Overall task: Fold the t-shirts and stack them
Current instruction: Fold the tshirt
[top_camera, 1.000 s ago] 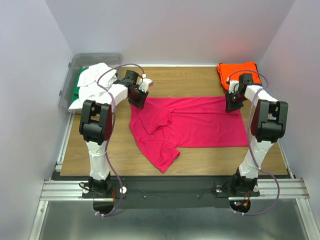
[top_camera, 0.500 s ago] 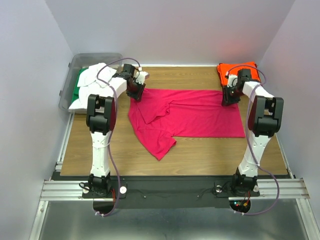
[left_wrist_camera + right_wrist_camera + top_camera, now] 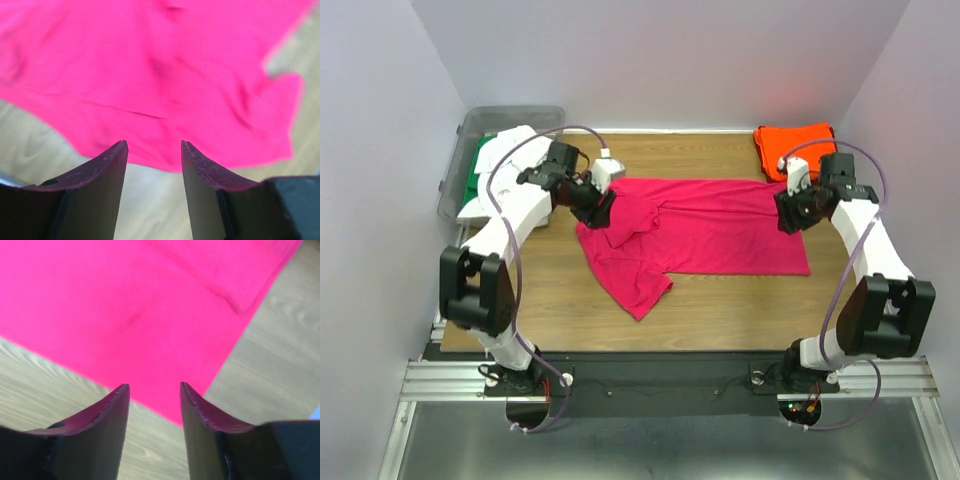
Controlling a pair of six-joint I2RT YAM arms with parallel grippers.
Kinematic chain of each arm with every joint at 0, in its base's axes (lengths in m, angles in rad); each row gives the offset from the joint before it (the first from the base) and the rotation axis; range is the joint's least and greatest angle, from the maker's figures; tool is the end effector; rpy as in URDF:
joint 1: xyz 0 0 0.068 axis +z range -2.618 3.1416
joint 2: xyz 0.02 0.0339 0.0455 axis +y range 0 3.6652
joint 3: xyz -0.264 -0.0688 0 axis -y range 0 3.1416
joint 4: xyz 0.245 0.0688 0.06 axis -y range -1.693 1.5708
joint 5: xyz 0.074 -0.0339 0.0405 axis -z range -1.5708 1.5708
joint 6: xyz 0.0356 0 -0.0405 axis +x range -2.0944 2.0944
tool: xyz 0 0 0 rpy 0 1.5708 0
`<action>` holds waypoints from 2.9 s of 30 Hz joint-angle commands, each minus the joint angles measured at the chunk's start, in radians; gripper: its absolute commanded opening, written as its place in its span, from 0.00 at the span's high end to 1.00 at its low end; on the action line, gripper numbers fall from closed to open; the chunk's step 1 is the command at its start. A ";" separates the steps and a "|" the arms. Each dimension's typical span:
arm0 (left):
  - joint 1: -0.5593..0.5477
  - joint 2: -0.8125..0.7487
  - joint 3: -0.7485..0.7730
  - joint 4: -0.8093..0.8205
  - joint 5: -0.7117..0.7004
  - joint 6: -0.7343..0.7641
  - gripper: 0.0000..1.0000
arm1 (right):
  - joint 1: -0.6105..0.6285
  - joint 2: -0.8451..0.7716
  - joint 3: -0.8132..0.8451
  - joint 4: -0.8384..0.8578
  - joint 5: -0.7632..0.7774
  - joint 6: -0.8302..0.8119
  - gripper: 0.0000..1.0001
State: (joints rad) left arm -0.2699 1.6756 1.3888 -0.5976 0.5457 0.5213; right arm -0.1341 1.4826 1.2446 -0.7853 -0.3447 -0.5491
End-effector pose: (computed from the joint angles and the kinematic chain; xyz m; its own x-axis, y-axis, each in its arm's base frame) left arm 0.3476 -0.1153 0.2835 -0.3751 0.5454 -0.7495 0.8438 0.5356 -0.0325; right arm 0.3038 -0.0288 0.2852 -0.6965 -0.4017 -0.5946 -0.4830 0.8753 -0.0256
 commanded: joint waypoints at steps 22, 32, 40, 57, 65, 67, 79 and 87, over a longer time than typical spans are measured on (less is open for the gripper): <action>-0.370 -0.200 -0.476 0.140 -0.081 0.141 0.42 | 0.001 -0.048 -0.401 0.149 0.263 -0.371 0.55; -0.502 -0.212 -0.534 0.174 -0.118 0.125 0.41 | 0.001 0.025 -0.465 0.238 0.311 -0.400 0.50; -0.638 -0.208 -0.583 0.220 -0.196 0.117 0.41 | 0.001 0.041 -0.479 0.251 0.300 -0.417 0.55; -0.749 -0.186 -0.561 0.131 -0.234 0.166 1.00 | 0.001 0.028 -0.484 0.253 0.311 -0.420 0.88; -0.660 -0.278 -0.458 -0.033 -0.138 0.204 1.00 | 0.001 -0.033 -0.456 0.212 0.323 -0.428 1.00; -0.629 -0.297 -0.450 -0.047 -0.139 0.220 1.00 | 0.001 -0.051 -0.450 0.202 0.326 -0.430 1.00; -0.574 -0.367 -0.379 -0.145 -0.125 0.230 1.00 | 0.001 -0.143 -0.399 0.093 0.314 -0.434 0.99; -0.652 -0.320 -0.435 -0.114 -0.124 0.209 1.00 | 0.001 -0.117 -0.407 0.087 0.289 -0.433 0.99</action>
State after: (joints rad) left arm -0.8761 1.3403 0.9684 -0.6998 0.3931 0.7357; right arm -0.1303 1.3621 0.8051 -0.6800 -0.0410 -0.9726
